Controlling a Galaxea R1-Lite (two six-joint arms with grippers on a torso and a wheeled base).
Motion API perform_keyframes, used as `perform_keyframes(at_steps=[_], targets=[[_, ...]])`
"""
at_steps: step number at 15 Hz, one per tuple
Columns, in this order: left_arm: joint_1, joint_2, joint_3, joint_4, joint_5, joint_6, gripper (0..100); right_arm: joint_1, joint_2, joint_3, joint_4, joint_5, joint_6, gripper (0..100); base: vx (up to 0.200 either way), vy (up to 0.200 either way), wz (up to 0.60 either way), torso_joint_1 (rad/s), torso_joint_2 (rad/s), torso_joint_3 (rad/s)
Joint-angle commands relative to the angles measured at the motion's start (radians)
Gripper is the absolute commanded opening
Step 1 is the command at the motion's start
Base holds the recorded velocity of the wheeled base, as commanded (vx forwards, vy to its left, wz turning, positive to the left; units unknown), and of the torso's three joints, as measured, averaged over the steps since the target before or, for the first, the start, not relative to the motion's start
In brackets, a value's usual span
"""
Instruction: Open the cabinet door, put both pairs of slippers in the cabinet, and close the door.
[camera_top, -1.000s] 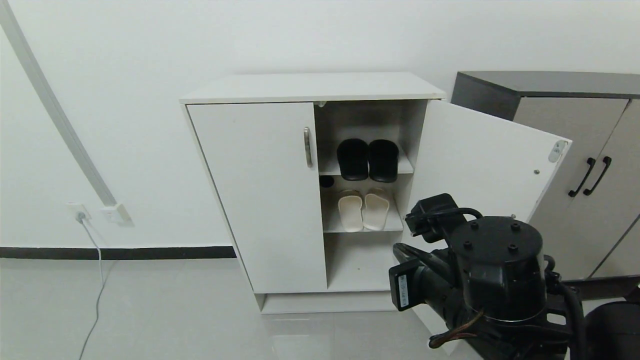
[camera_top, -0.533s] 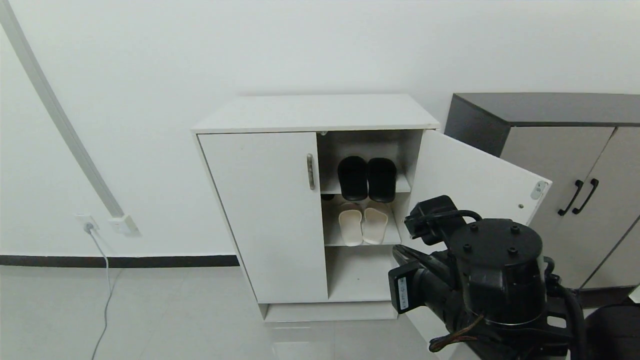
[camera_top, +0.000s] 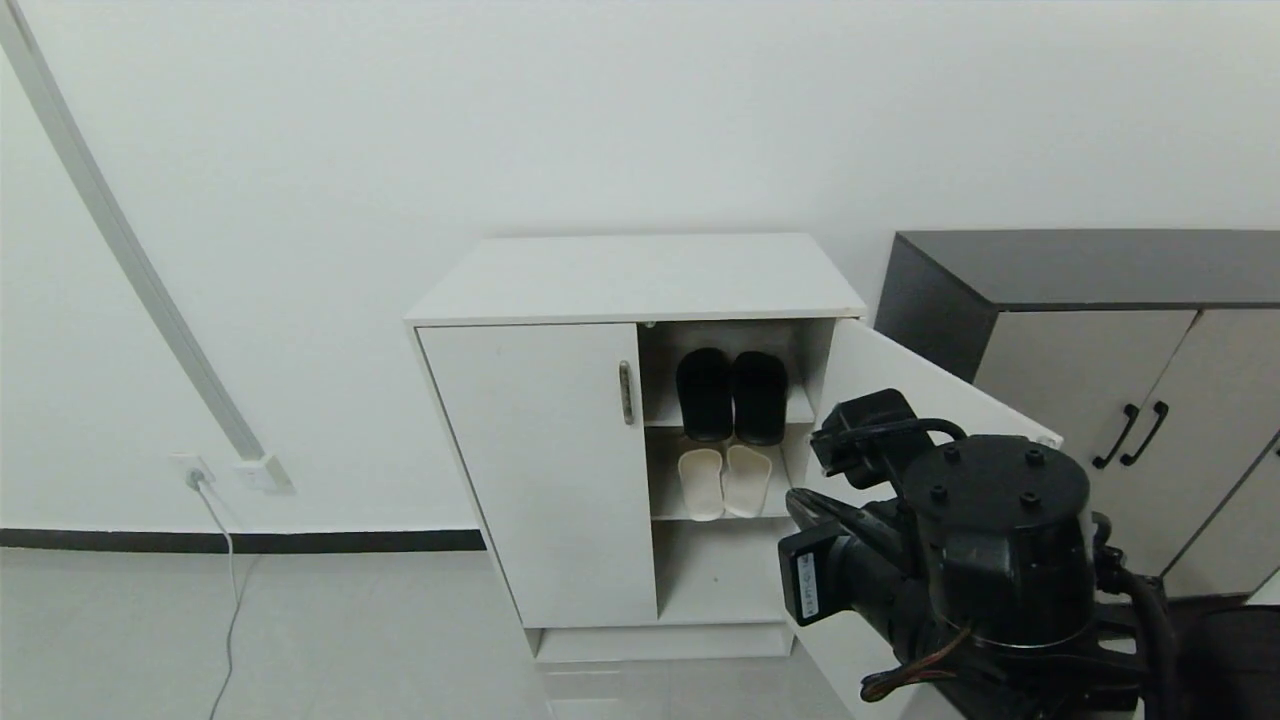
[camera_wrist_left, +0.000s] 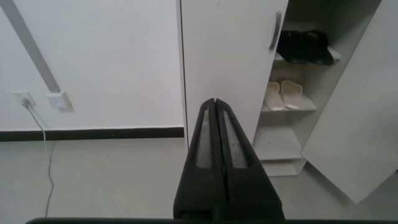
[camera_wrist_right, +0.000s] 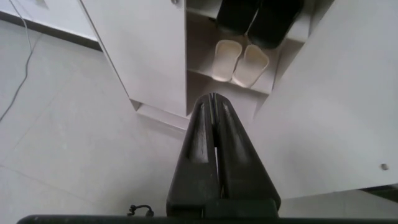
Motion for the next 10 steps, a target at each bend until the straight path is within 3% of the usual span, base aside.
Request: perform_keyframes(at_steps=[1, 8, 10], targets=[[0.000, 0.001, 0.000, 0.000, 0.001, 0.000, 0, -0.002, -0.006, 0.003, -0.002, 0.000, -0.001, 0, 0.000, 0.000, 0.00, 0.207, -0.52, -0.310], [0.000, 0.001, 0.000, 0.000, 0.001, -0.002, 0, -0.013, -0.004, 0.005, -0.004, 0.009, 0.002, 0, 0.000, 0.000, 0.00, 0.235, -0.56, -0.321], [0.000, 0.001, 0.000, 0.000, -0.001, 0.012, 0, -0.025, 0.000, 0.005, -0.004, 0.014, 0.002, 0, 0.000, 0.000, 0.00, 0.264, -0.61, -0.342]])
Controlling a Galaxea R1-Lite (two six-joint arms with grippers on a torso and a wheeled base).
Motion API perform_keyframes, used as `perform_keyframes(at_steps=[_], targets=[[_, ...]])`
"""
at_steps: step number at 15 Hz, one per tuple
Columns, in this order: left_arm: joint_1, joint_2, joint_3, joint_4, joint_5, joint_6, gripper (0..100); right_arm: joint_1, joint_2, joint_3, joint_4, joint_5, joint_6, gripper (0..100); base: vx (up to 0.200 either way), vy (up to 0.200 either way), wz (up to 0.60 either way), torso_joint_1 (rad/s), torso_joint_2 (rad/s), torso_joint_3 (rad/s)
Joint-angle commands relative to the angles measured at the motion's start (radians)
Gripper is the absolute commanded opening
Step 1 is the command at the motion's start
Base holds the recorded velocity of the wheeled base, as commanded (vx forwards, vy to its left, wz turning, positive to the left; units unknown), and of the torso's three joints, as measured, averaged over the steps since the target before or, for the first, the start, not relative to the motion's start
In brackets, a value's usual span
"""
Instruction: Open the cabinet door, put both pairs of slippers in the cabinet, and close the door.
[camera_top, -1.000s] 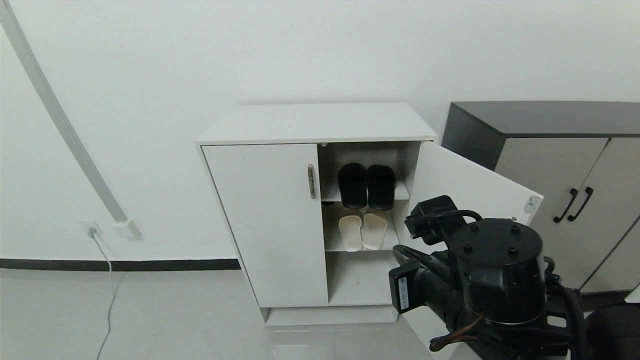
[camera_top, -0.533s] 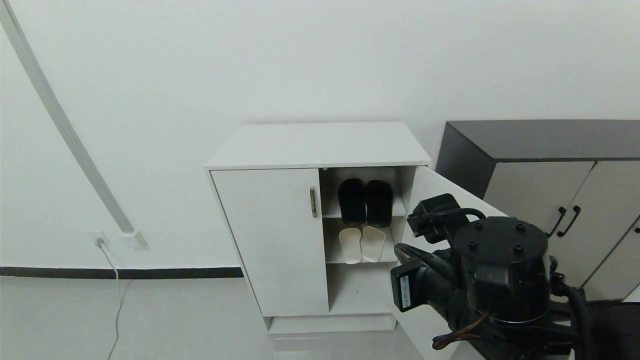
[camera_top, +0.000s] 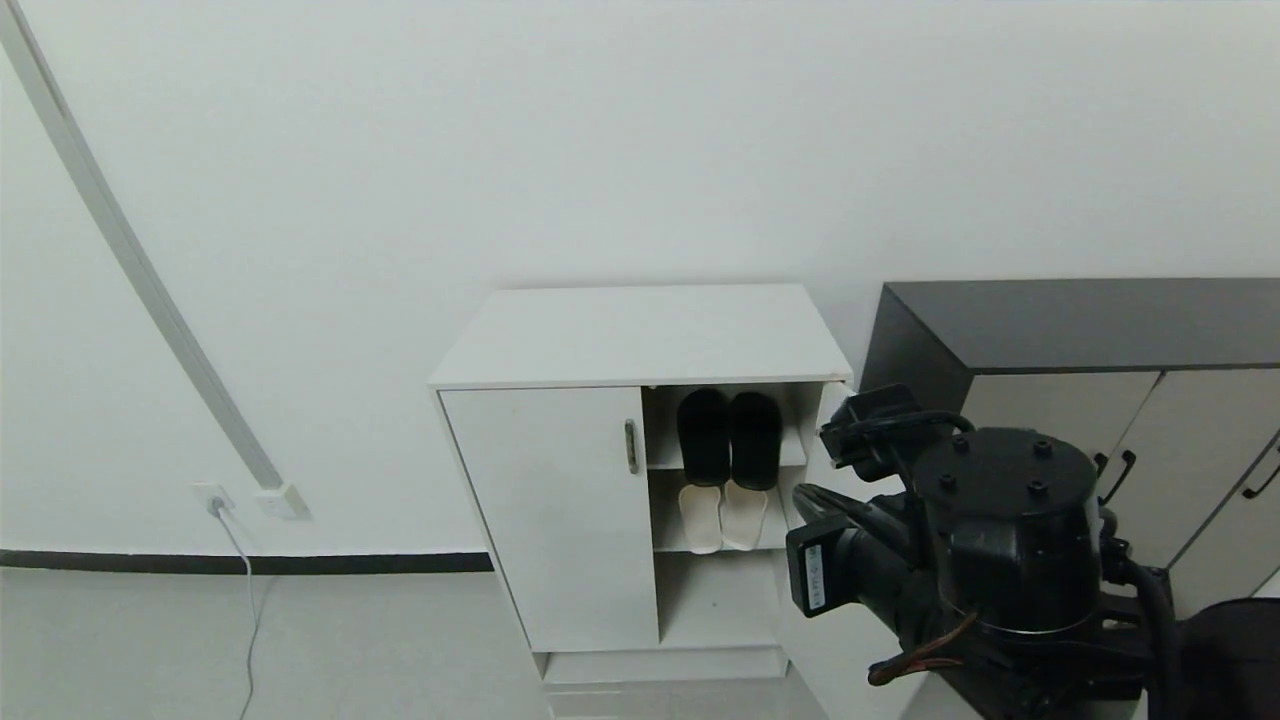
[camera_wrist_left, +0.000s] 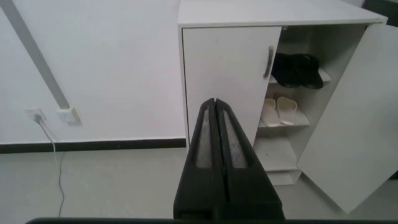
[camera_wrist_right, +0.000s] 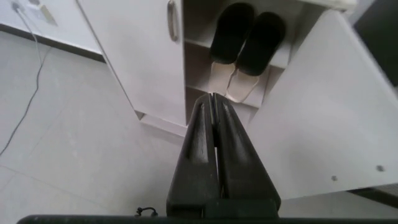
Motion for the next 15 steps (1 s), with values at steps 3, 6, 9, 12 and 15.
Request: perform_keyframes(at_steps=[3, 6, 9, 12, 15], targets=[[0.000, 0.001, 0.000, 0.001, 0.000, -0.004, 0, -0.009, 0.007, 0.000, 0.000, 0.013, -0.001, 0, 0.000, 0.000, 0.00, 0.132, -0.30, -0.163], [0.000, 0.001, 0.000, 0.001, 0.000, -0.004, 0, -0.009, 0.006, 0.000, 0.000, 0.013, -0.001, 0, 0.000, 0.000, 0.00, 0.000, 0.00, 0.000], [0.000, 0.001, 0.000, 0.000, 0.002, -0.004, 0, -0.014, 0.001, 0.008, 0.000, 0.031, -0.001, 0, 0.000, 0.000, -0.20, 0.001, 0.00, 0.001], [0.000, 0.001, 0.000, 0.001, 0.000, -0.007, 0, -0.017, 0.003, 0.008, 0.000, 0.033, -0.003, 0, 0.000, 0.000, -0.60, 0.001, 0.00, 0.005], [0.000, 0.001, 0.000, 0.000, 0.002, -0.007, 0, -0.048, 0.007, 0.006, 0.001, 0.034, -0.009, 0, 0.000, 0.000, -0.40, 0.008, 0.00, 0.002]])
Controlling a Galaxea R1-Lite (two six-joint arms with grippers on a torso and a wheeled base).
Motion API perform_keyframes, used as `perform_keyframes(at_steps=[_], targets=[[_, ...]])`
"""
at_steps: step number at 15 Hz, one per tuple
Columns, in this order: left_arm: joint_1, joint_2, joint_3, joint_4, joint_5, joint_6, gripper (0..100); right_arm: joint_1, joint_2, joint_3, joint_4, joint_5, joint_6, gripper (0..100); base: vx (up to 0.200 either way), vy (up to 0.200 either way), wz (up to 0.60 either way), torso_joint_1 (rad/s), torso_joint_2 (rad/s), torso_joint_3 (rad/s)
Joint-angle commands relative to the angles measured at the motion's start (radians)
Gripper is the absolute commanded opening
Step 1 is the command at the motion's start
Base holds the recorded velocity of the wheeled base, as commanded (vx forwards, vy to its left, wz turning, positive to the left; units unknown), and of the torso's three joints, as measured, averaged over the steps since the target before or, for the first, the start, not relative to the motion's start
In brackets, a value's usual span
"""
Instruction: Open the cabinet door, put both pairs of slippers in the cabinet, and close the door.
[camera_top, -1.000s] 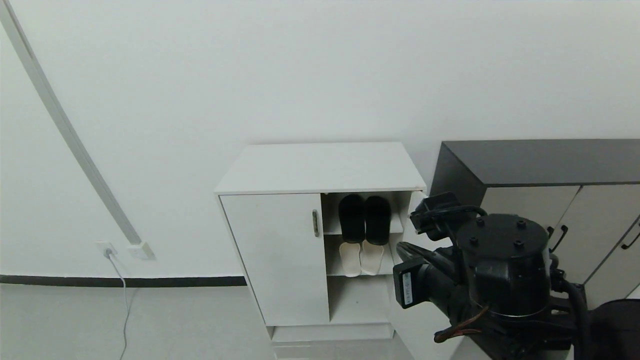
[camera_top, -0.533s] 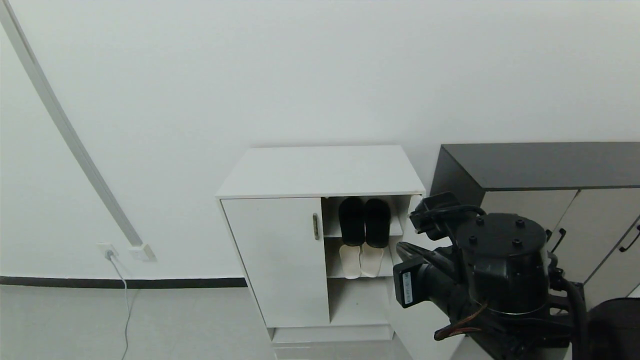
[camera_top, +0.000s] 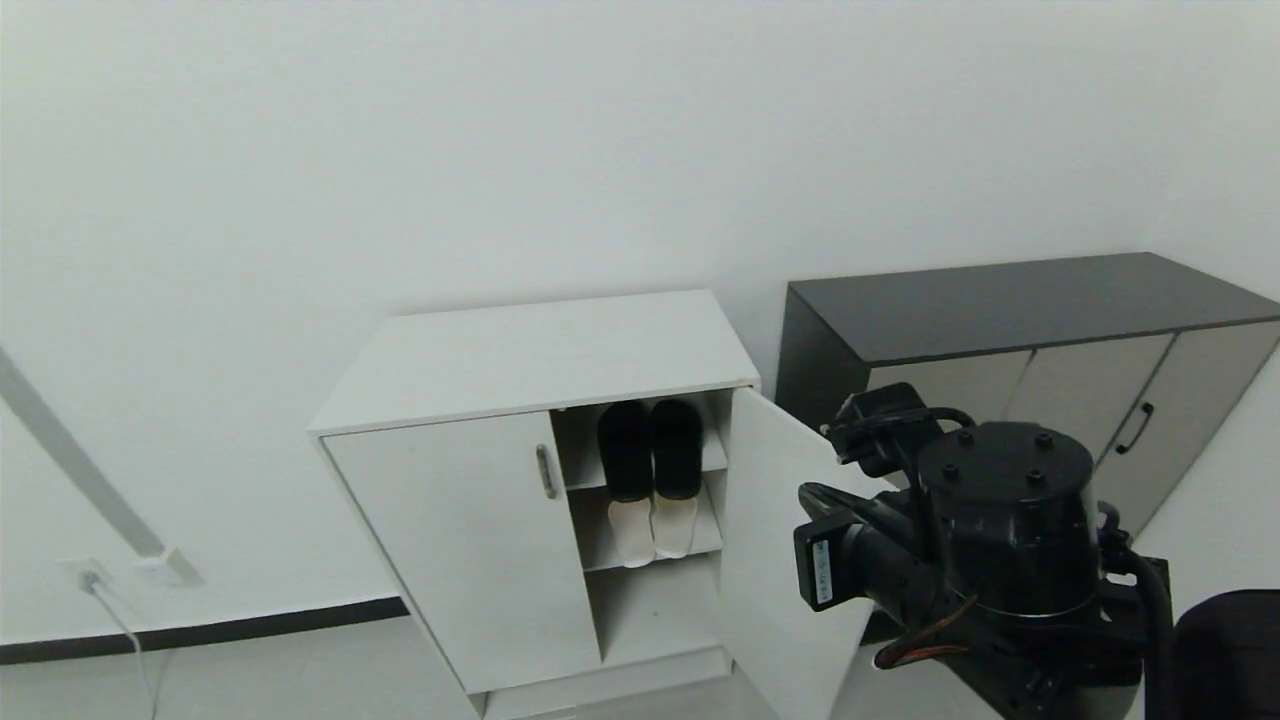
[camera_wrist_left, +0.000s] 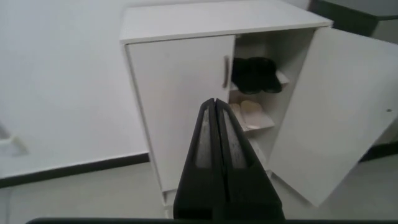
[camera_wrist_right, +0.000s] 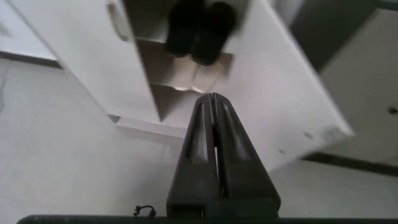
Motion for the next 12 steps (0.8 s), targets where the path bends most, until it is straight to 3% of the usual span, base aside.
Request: perform_keyframes(at_steps=[1, 4, 7, 12], targets=[[0.000, 0.001, 0.000, 0.000, 0.001, 0.000, 0, -0.023, 0.005, 0.000, -0.001, 0.013, -0.007, 0, 0.000, 0.000, 0.00, 0.000, 0.00, 0.000], [0.000, 0.002, 0.000, 0.000, 0.001, 0.000, 0, -0.058, 0.008, -0.007, -0.001, 0.025, -0.010, 0, 0.000, 0.000, 0.00, 0.000, 0.00, 0.000], [0.000, 0.001, 0.000, 0.000, 0.001, 0.001, 0, -0.107, 0.035, -0.032, -0.007, 0.024, -0.028, 0, -0.200, 0.000, 0.00, 0.002, 0.00, -0.001], [0.000, 0.001, 0.000, 0.001, 0.000, 0.000, 0, -0.354, 0.219, -0.280, 0.083, 0.099, -0.030, 0, 0.000, 0.000, 0.00, 0.000, 0.00, 0.000]])
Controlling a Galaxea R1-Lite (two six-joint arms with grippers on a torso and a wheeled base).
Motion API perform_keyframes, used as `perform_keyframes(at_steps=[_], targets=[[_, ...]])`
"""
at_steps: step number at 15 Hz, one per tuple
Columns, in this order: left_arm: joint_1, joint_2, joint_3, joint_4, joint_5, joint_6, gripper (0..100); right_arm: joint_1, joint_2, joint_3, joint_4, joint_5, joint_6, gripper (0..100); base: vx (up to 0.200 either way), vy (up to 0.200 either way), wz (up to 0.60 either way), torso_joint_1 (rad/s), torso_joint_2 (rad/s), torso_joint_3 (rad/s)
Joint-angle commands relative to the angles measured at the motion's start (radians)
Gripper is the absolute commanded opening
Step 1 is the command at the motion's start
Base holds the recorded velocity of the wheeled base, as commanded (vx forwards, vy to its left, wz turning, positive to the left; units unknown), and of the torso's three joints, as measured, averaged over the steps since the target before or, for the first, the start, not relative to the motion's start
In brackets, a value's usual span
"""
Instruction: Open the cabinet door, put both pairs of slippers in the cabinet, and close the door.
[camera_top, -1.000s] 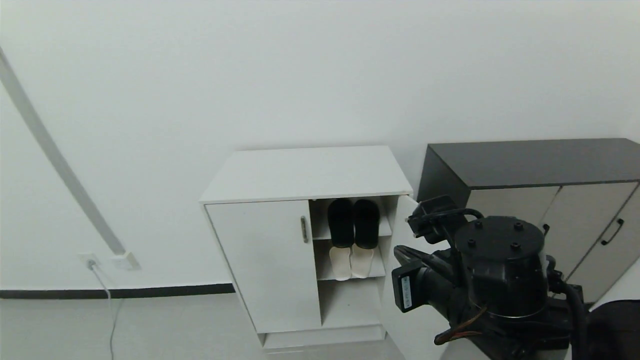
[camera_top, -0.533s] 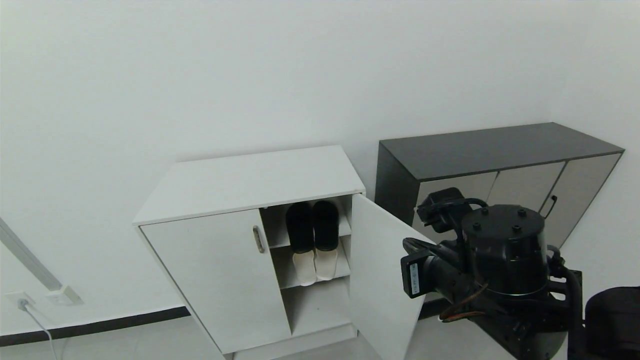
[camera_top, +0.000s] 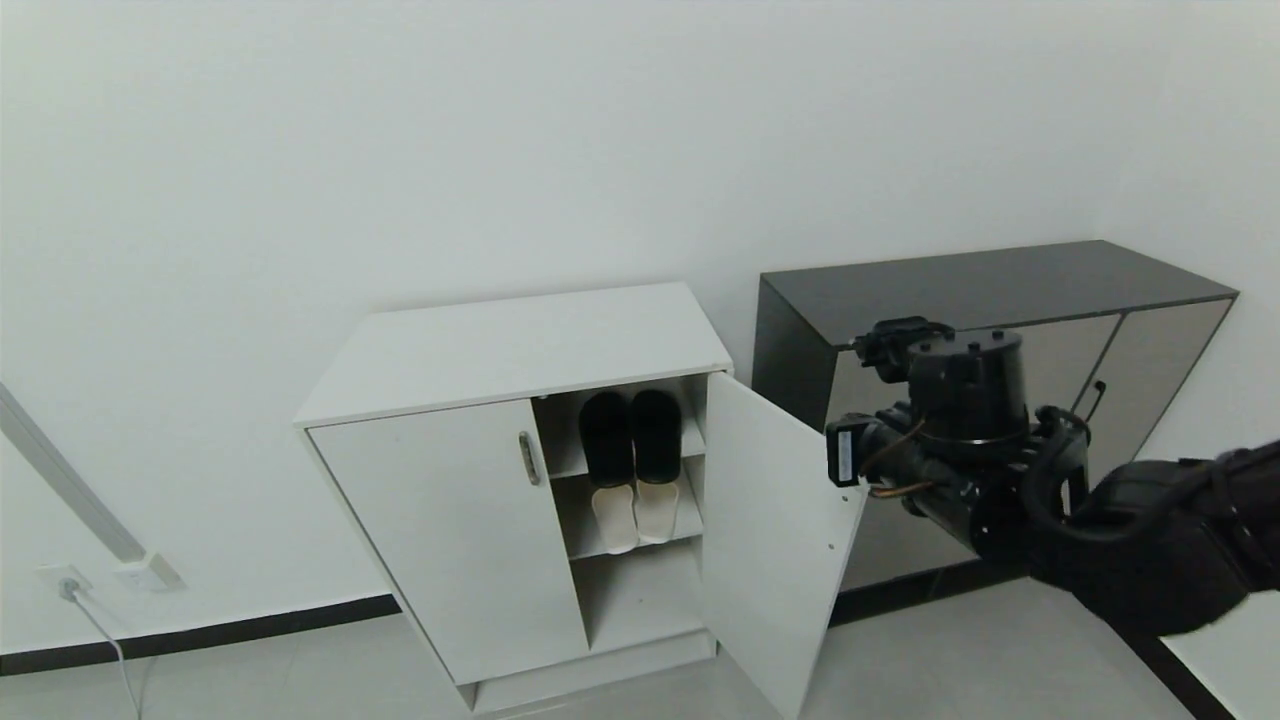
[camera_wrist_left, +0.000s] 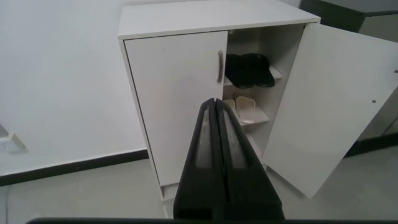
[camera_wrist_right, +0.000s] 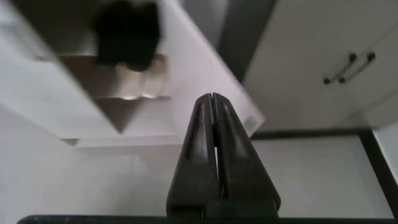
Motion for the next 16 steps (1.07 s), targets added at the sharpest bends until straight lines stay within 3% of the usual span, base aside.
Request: perform_keyframes(at_steps=[1, 6, 12, 16], targets=[[0.000, 0.001, 0.000, 0.000, 0.000, 0.000, 0, -0.103, 0.102, -0.111, 0.049, 0.041, 0.002, 0, 0.000, 0.000, 0.00, 0.000, 0.00, 0.000], [0.000, 0.001, 0.000, 0.000, 0.000, 0.000, 0, -0.220, 0.183, -0.245, 0.118, 0.159, 0.010, 0, 0.000, 0.000, 0.00, 0.000, 0.00, 0.000], [0.000, 0.001, 0.000, 0.000, 0.000, 0.001, 0, -0.254, 0.273, -0.276, 0.110, 0.251, 0.052, 0, 0.000, 0.000, 0.00, 0.000, 0.00, 0.000], [0.000, 0.001, 0.000, 0.001, 0.000, 0.000, 0, -0.255, 0.315, -0.273, 0.108, 0.254, 0.063, 0, 0.000, 0.000, 0.00, 0.000, 0.00, 0.000]])
